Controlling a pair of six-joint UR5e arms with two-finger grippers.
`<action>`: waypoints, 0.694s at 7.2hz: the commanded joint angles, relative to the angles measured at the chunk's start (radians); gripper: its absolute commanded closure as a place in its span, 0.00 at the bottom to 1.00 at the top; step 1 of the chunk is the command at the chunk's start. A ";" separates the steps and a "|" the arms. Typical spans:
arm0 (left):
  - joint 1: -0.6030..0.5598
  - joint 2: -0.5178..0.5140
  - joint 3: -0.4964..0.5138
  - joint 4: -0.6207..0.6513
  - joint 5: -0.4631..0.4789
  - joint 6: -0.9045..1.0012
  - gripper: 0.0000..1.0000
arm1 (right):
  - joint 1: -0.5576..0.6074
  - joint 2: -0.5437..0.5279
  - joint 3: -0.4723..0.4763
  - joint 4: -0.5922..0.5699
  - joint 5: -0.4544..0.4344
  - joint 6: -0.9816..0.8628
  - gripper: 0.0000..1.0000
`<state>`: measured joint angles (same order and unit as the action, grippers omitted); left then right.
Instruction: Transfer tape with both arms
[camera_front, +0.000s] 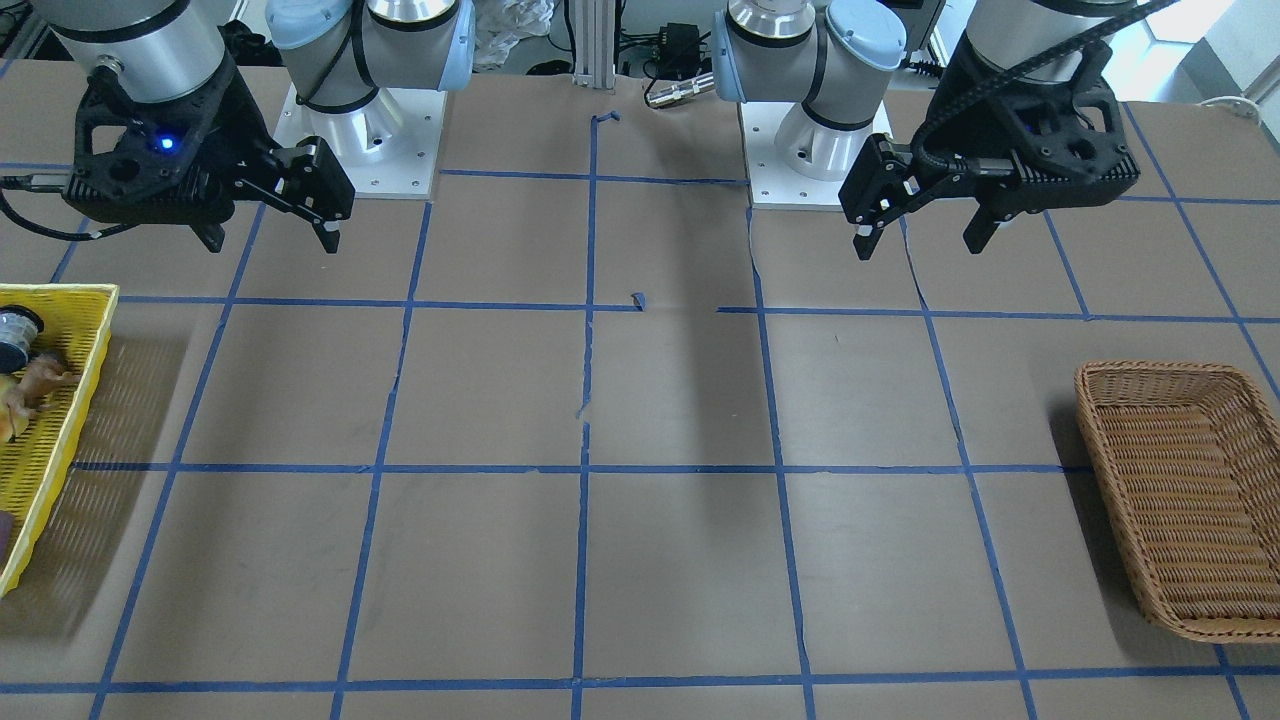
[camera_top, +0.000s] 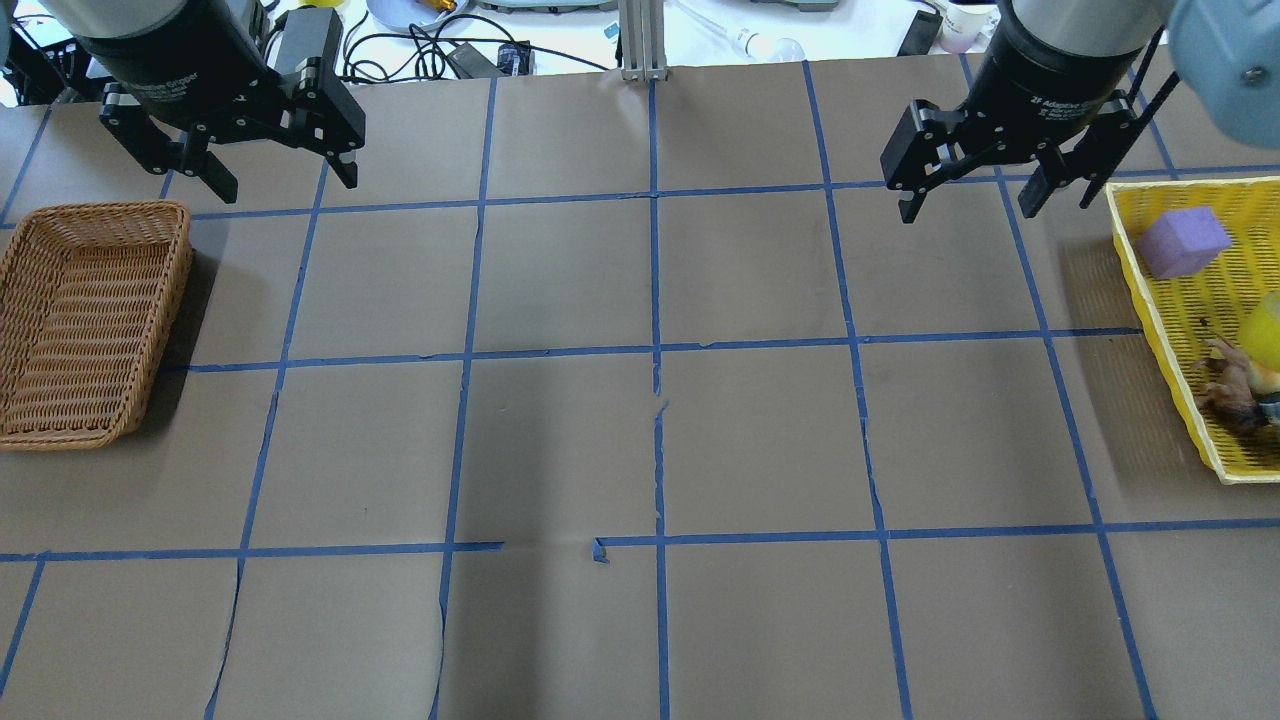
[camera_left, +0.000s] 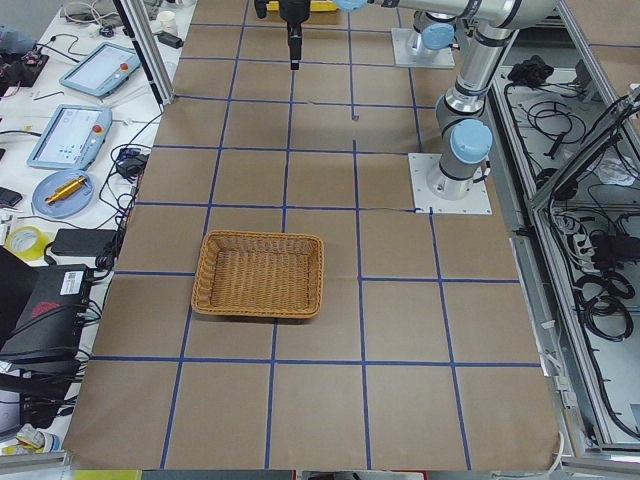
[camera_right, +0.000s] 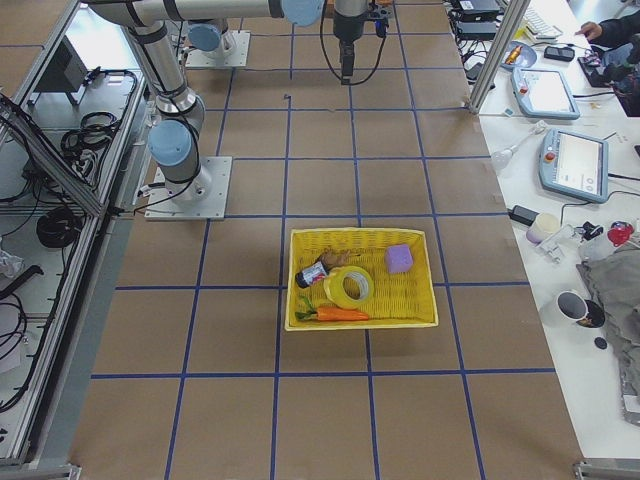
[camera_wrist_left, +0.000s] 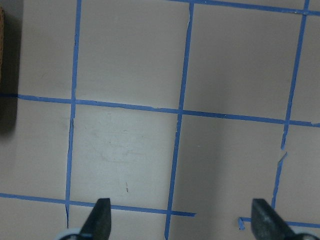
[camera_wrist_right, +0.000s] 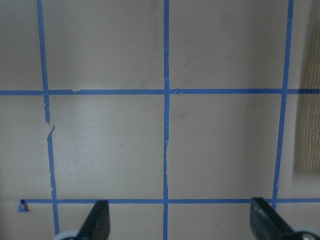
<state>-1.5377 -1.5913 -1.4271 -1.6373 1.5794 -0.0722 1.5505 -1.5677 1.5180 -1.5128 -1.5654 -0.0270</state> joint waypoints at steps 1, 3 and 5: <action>0.001 0.001 -0.001 0.005 -0.002 0.000 0.00 | -0.001 0.000 0.005 0.000 -0.002 -0.001 0.00; -0.001 0.001 -0.001 0.004 -0.007 0.000 0.00 | -0.001 -0.002 0.005 -0.001 -0.036 -0.007 0.00; 0.001 0.004 -0.003 0.005 -0.007 0.000 0.00 | -0.001 0.001 0.005 -0.001 -0.036 -0.022 0.00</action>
<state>-1.5375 -1.5888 -1.4290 -1.6332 1.5727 -0.0721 1.5494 -1.5678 1.5238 -1.5131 -1.5981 -0.0428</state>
